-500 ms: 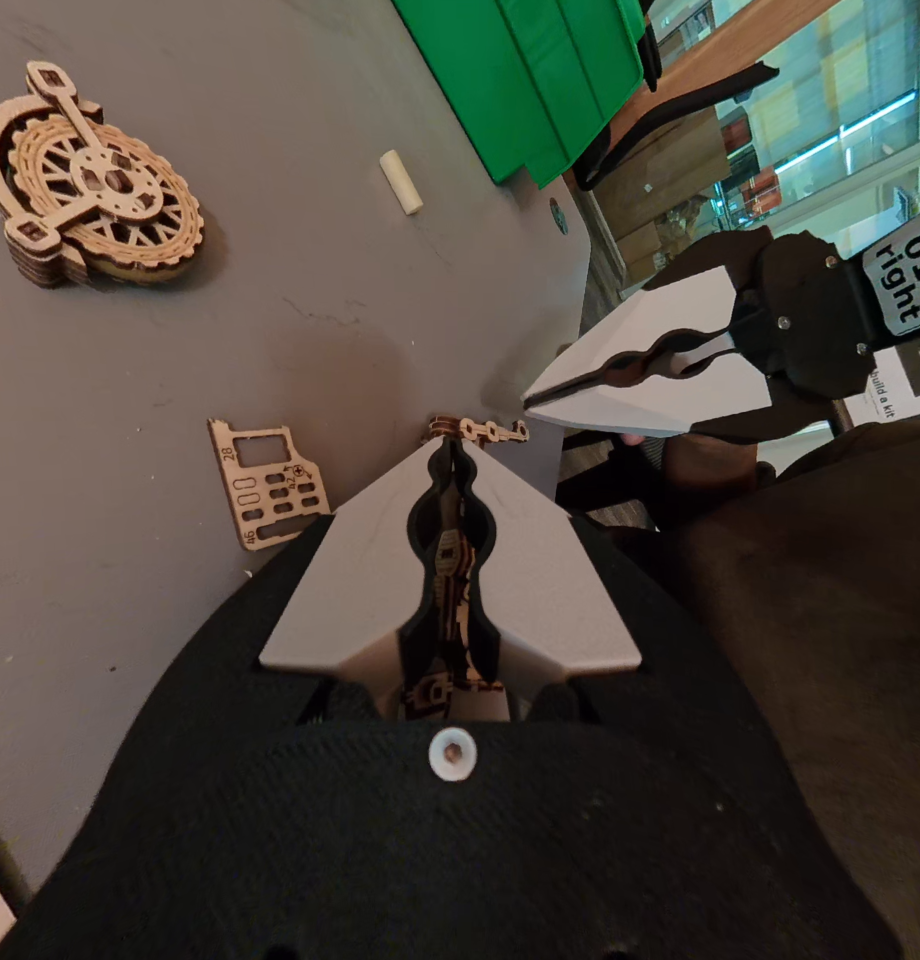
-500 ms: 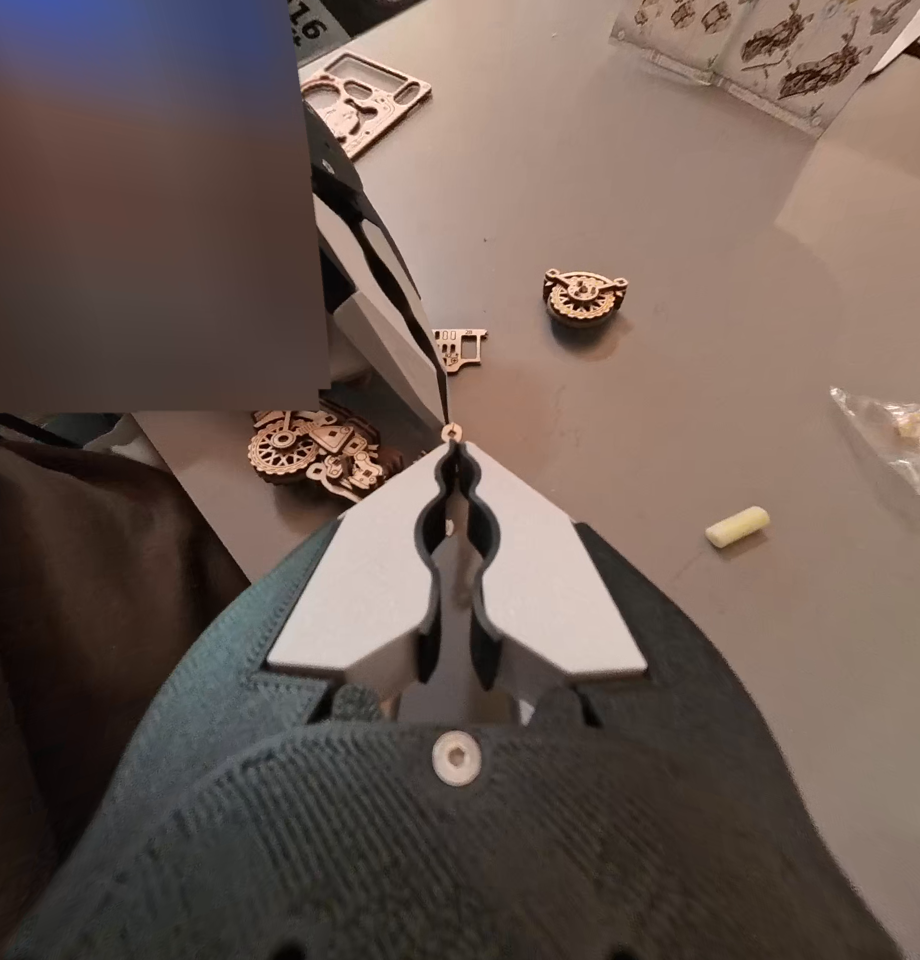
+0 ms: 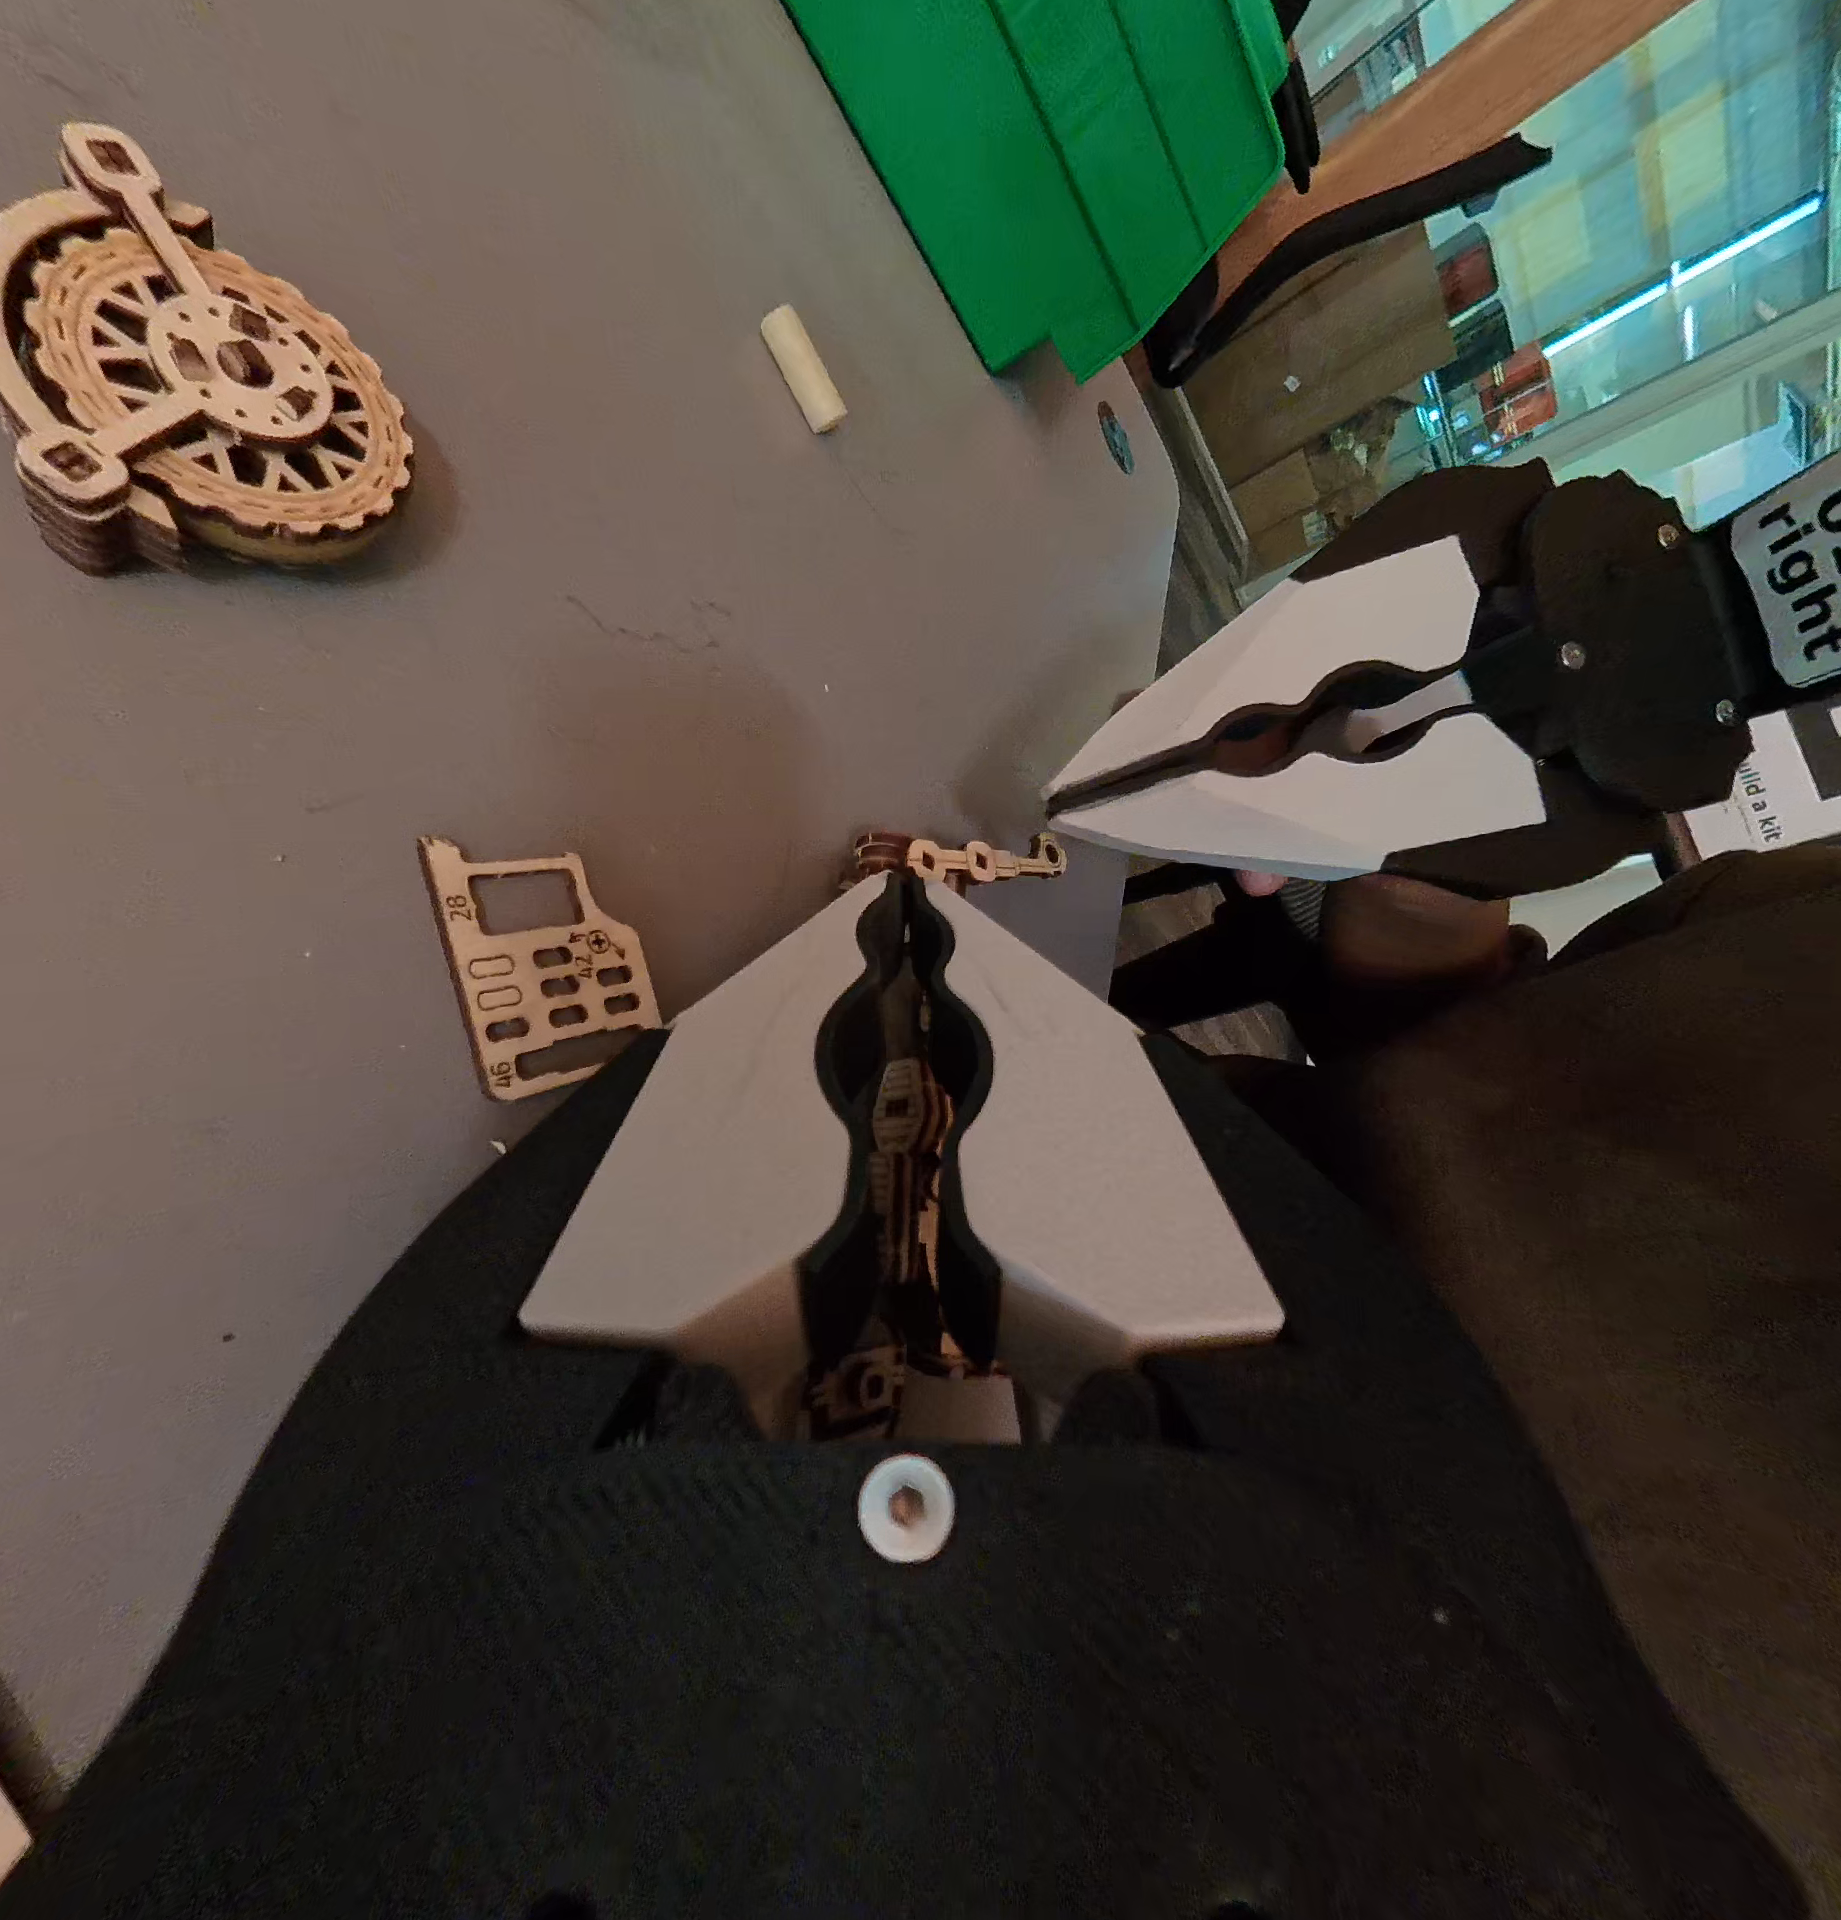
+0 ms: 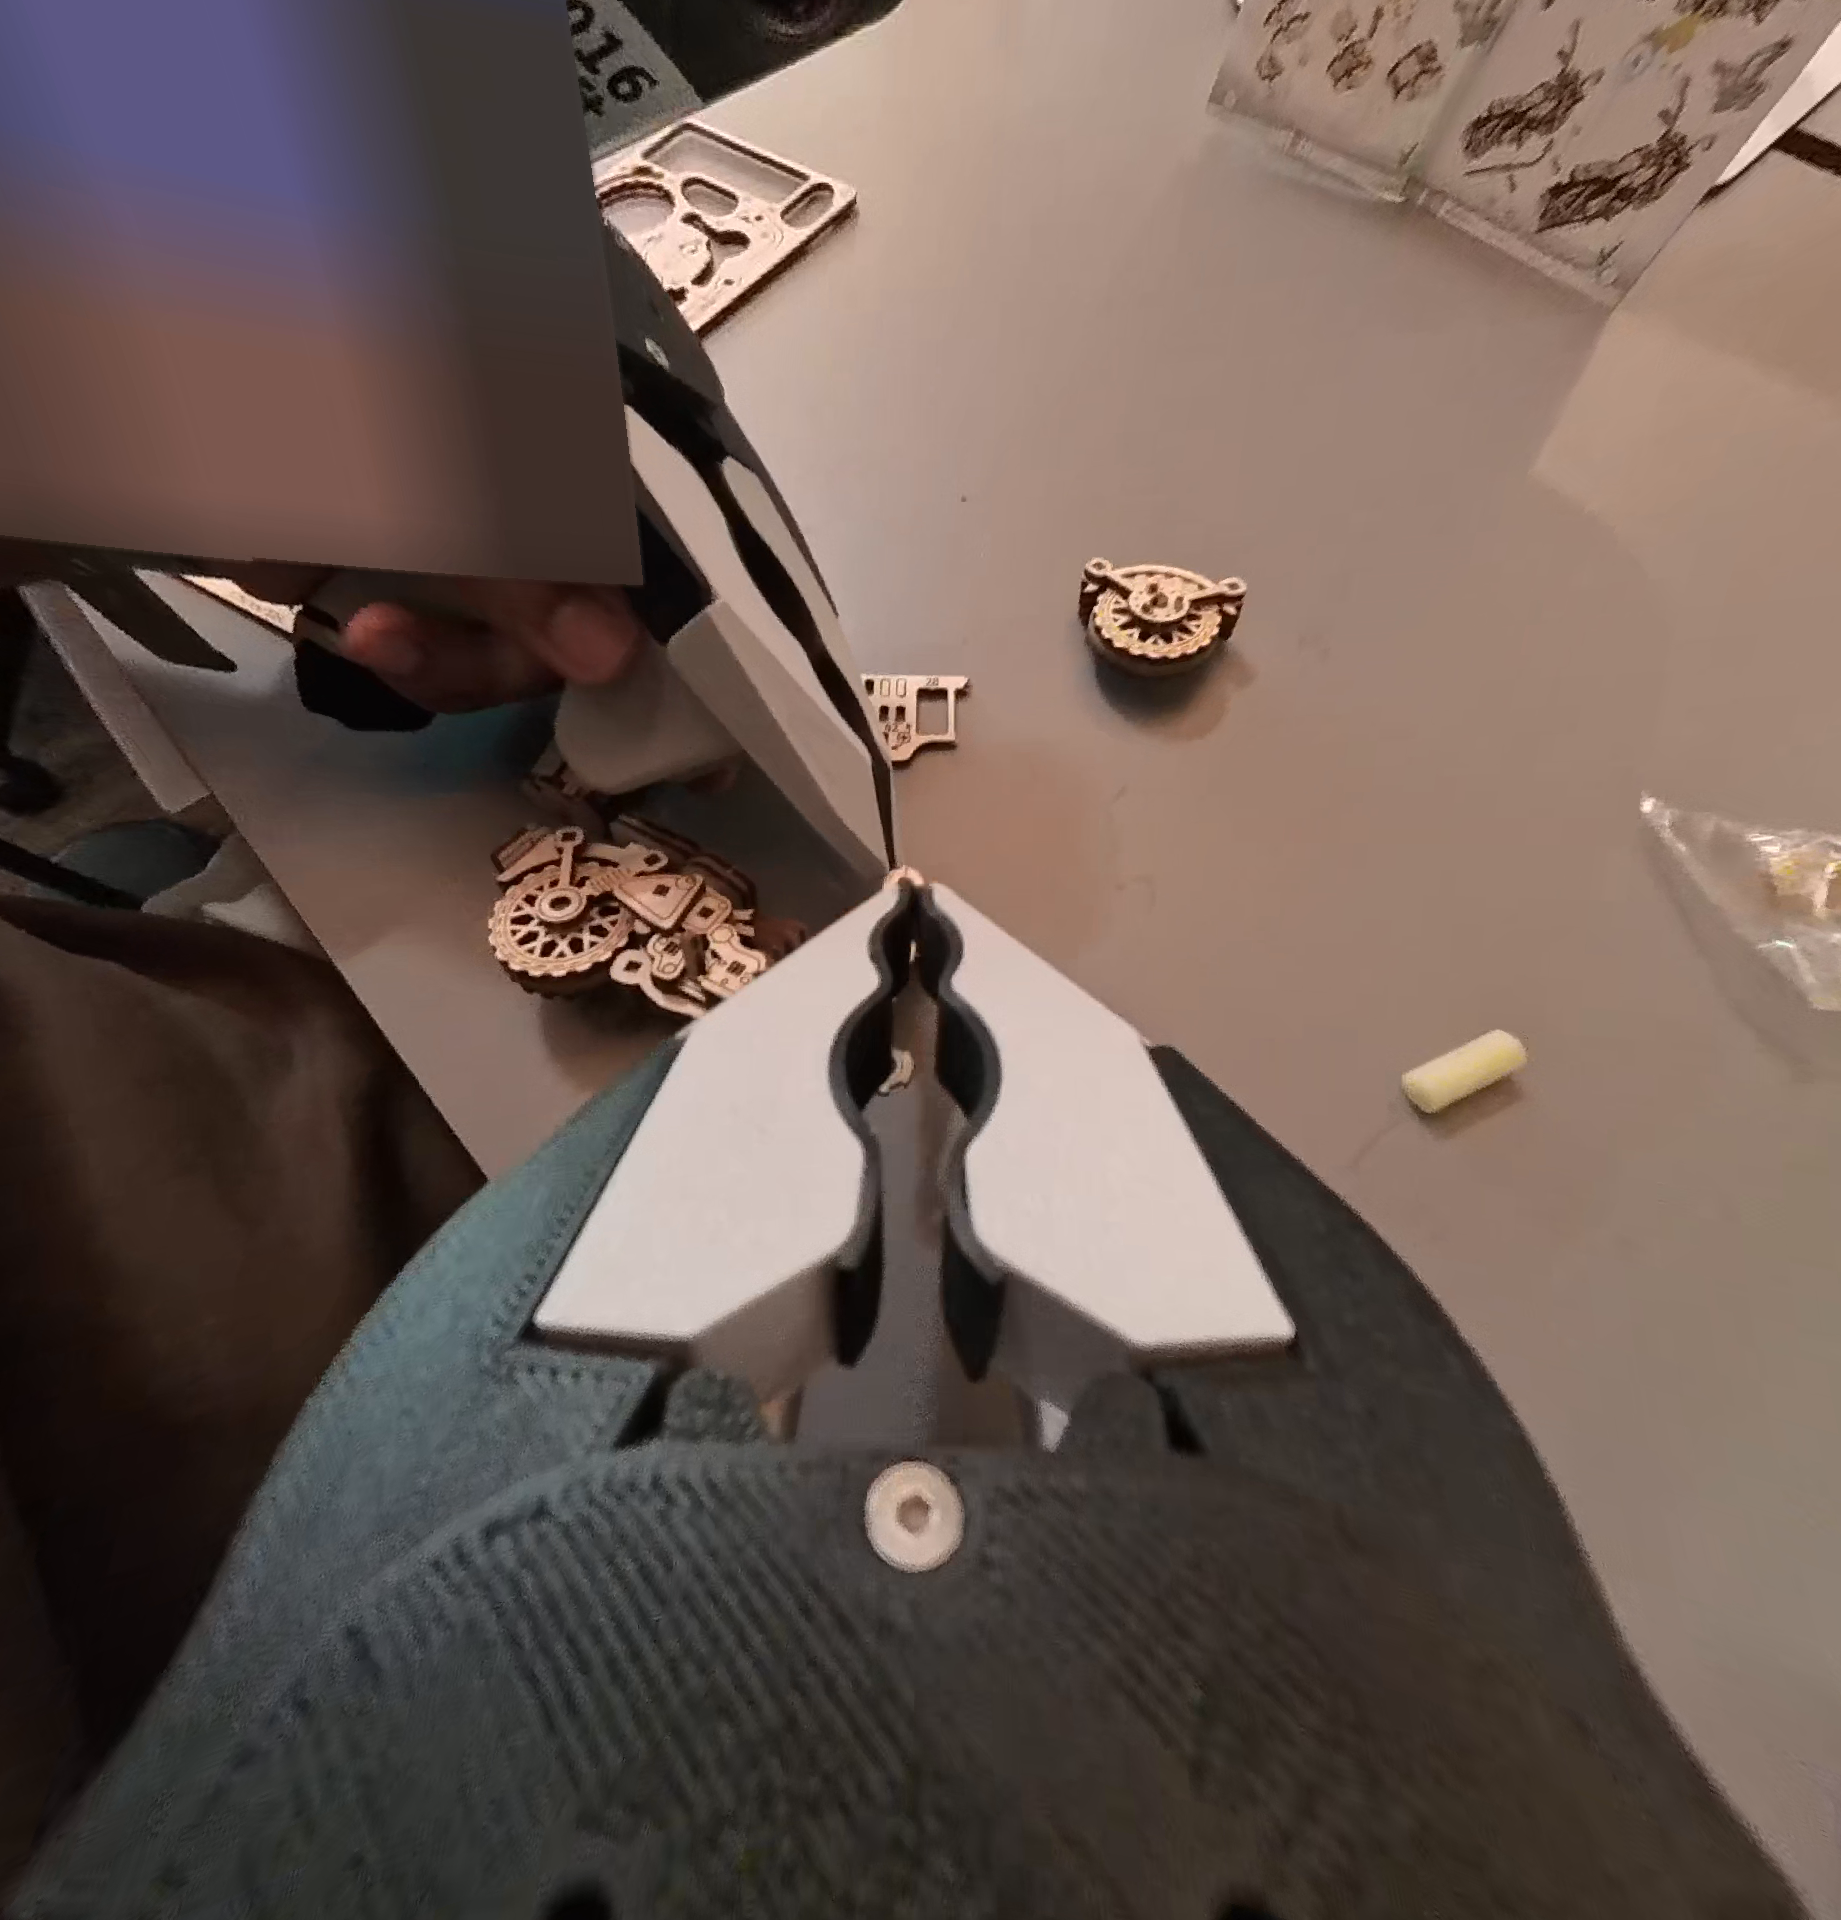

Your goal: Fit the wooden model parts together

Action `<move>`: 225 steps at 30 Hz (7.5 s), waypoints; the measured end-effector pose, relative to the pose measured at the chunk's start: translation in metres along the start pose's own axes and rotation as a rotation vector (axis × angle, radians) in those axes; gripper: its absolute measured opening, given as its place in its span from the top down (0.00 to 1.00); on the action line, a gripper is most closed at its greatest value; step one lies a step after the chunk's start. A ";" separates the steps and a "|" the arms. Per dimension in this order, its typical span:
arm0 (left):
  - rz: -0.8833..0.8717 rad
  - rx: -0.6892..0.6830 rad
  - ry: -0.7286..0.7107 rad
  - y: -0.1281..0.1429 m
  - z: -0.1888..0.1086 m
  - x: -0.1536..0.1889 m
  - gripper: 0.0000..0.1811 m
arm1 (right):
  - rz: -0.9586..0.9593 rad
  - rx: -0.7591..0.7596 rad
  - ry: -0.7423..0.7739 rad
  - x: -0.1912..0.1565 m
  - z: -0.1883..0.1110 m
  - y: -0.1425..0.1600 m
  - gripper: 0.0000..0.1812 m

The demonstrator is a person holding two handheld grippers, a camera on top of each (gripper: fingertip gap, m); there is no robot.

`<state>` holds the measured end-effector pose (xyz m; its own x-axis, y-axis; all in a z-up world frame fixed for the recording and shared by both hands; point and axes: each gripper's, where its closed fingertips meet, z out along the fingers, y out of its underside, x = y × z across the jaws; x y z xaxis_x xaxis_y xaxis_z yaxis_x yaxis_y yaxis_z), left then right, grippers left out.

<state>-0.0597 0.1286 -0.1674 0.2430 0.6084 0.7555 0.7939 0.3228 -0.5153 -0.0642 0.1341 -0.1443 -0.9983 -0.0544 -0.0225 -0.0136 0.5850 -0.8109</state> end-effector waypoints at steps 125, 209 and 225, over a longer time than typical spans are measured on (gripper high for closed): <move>0.049 0.017 0.136 -0.003 0.005 0.018 0.82 | 0.063 -0.024 -0.108 0.001 0.016 0.021 0.98; -0.085 -0.052 0.073 0.002 0.006 0.004 1.00 | -0.041 0.029 -0.127 -0.007 0.014 0.019 0.96; -0.067 -0.055 0.061 0.004 0.008 0.005 1.00 | 0.022 0.080 -0.125 -0.001 0.007 0.009 0.97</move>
<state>-0.0600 0.1384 -0.1687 0.2208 0.5412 0.8114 0.8382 0.3201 -0.4416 -0.0629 0.1335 -0.1557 -0.9833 -0.1451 -0.1096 0.0183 0.5208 -0.8535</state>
